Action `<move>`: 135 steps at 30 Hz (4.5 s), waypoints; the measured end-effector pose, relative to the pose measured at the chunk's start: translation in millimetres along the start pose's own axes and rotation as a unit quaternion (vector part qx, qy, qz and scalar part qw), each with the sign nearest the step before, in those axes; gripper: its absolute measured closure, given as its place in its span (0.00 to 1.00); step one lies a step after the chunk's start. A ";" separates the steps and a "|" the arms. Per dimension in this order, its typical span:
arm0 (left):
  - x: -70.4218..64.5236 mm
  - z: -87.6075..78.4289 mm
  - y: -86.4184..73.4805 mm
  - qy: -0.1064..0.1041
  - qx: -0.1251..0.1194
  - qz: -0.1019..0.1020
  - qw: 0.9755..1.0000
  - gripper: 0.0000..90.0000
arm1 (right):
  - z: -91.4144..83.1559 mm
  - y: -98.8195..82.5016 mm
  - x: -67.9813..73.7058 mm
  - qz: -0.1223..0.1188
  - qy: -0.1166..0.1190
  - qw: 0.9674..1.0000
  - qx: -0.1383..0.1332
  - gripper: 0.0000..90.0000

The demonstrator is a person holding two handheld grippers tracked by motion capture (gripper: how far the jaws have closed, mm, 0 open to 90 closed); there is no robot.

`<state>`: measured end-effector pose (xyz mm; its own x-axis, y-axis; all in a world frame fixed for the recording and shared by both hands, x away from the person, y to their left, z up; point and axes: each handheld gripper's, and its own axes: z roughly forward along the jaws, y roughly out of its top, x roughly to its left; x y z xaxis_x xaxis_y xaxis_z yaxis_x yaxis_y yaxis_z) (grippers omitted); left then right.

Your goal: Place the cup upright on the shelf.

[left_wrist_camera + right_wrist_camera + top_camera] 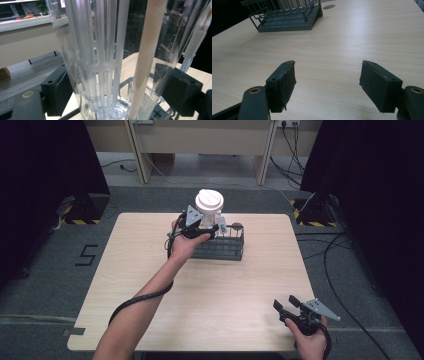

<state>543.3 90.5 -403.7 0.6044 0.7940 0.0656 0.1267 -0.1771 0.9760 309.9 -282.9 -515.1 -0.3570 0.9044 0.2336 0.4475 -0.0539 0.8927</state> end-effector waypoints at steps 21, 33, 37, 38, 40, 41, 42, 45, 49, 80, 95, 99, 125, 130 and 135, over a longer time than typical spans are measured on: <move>-6.4 25.6 -22.6 0.010 0.037 -0.025 0.999 0.20 | 0.1 0.1 0.1 0.005 0.003 1.000 0.002 0.32; -8.0 30.8 -33.2 0.015 0.056 -0.034 0.998 0.19 | 0.2 0.1 0.3 0.004 0.003 1.000 0.003 0.32; -8.1 32.6 -37.2 0.018 0.062 -0.039 0.997 0.19 | 0.2 0.1 0.3 0.004 0.003 1.000 0.003 0.32; -8.1 33.1 -38.3 0.018 0.064 -0.040 0.997 0.19 | 0.2 0.2 0.1 0.003 0.003 1.000 0.003 0.32; -8.2 33.7 -40.5 0.016 0.067 -0.042 0.997 0.19 | 0.3 0.2 0.0 0.004 0.003 1.000 0.003 0.32; -8.3 33.8 -41.2 0.015 0.065 -0.041 0.997 0.19 | 0.2 0.1 0.1 0.006 0.004 1.000 0.003 0.32; -8.4 33.8 -41.3 0.014 0.065 -0.041 0.997 0.19 | 0.2 0.2 0.1 0.005 0.004 1.000 0.003 0.32; -8.6 33.8 -41.1 0.015 0.066 -0.042 0.997 0.19 | 0.4 0.2 0.1 0.005 0.004 1.000 0.004 0.32; -8.6 32.9 -41.9 0.016 0.067 -0.044 0.997 0.19 | 0.4 0.2 0.4 0.004 0.003 1.000 0.004 0.32; -13.5 -7.7 -36.1 0.011 0.035 -0.007 0.999 0.16 | 1.4 0.6 -0.2 -0.003 0.000 1.000 0.006 0.31; -13.1 -29.6 -39.5 0.002 0.033 -0.015 0.999 0.16 | 1.4 0.6 0.1 0.002 0.001 1.000 0.007 0.31; -13.1 -36.6 -40.1 0.002 0.033 -0.016 0.999 0.16 | 1.4 0.5 0.2 0.001 0.001 1.000 0.006 0.31; -13.3 -84.8 -50.2 -0.004 0.026 -0.016 1.000 0.16 | 1.3 0.6 0.0 -0.003 -0.003 1.000 0.005 0.32; -14.0 -92.0 -53.1 -0.006 0.026 -0.017 1.000 0.16 | 1.3 0.6 0.0 -0.004 -0.003 1.000 0.006 0.31; -14.6 -97.5 -55.3 -0.007 0.025 -0.018 0.999 0.16 | 1.0 0.5 0.6 0.000 -0.003 1.000 0.007 0.32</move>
<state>450.7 145.4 -438.3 0.6104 0.7916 0.0277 0.1874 -0.1783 0.9660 310.7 -281.9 -514.9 -0.3527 0.9066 0.2316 0.4587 -0.0482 0.8873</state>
